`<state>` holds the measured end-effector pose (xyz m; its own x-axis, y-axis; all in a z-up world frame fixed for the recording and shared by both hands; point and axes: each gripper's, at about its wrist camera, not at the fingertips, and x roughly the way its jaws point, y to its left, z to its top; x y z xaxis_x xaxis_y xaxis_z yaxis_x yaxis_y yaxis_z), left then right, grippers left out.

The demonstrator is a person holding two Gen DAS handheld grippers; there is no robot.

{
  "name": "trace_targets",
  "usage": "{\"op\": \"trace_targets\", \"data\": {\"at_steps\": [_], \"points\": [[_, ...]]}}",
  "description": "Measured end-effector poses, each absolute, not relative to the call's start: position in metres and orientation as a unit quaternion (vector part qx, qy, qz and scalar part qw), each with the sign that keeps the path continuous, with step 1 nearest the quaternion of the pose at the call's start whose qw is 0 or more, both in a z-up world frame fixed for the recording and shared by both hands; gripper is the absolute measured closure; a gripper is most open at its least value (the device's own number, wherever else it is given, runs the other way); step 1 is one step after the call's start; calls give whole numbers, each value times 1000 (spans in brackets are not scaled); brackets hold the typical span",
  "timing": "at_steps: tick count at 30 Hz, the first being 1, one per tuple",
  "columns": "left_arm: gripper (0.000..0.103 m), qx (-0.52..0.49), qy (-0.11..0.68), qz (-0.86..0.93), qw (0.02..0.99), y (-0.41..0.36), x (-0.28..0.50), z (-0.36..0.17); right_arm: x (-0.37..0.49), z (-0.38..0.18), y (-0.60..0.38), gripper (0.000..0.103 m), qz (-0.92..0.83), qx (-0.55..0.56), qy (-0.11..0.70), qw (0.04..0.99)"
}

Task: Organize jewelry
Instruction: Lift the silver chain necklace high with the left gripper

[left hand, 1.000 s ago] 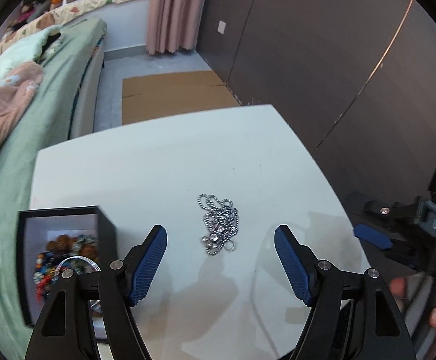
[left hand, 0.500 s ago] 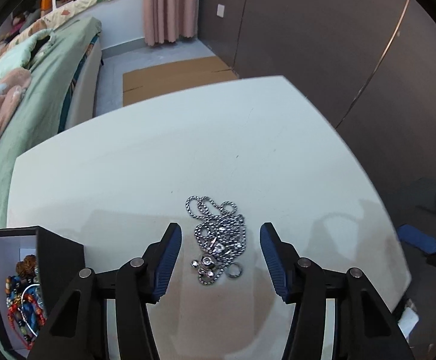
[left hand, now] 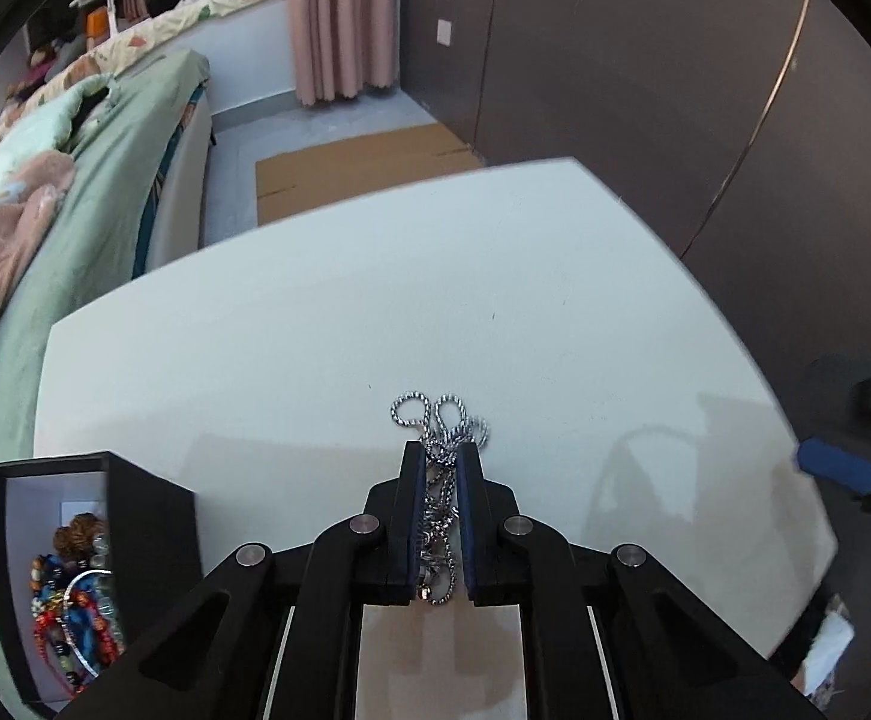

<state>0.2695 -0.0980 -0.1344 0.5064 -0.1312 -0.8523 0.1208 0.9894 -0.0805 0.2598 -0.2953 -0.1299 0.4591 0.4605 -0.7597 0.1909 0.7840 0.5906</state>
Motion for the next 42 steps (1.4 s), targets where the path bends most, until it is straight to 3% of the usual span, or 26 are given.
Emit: {"op": "trace_targets", "data": {"at_steps": [20,25,30,37,42], "points": [[93,-54,397,-82,913,-44,235,-24,267,-126,-254,12,125,250,524,805],[93,-62,372,-84,922,-33,223,2,269,-128,-226,40,152,205,540,802],[93,-66,346,-87,932,-23,213,32,274,-133,-201,60,160,158,556,800],[93,-71,329,-88,937,-11,204,51,279,-144,-177,69,141,94,573,802],[93,-74,324,-86,939,-4,198,60,279,-150,-166,69,126,61,580,802]]}}
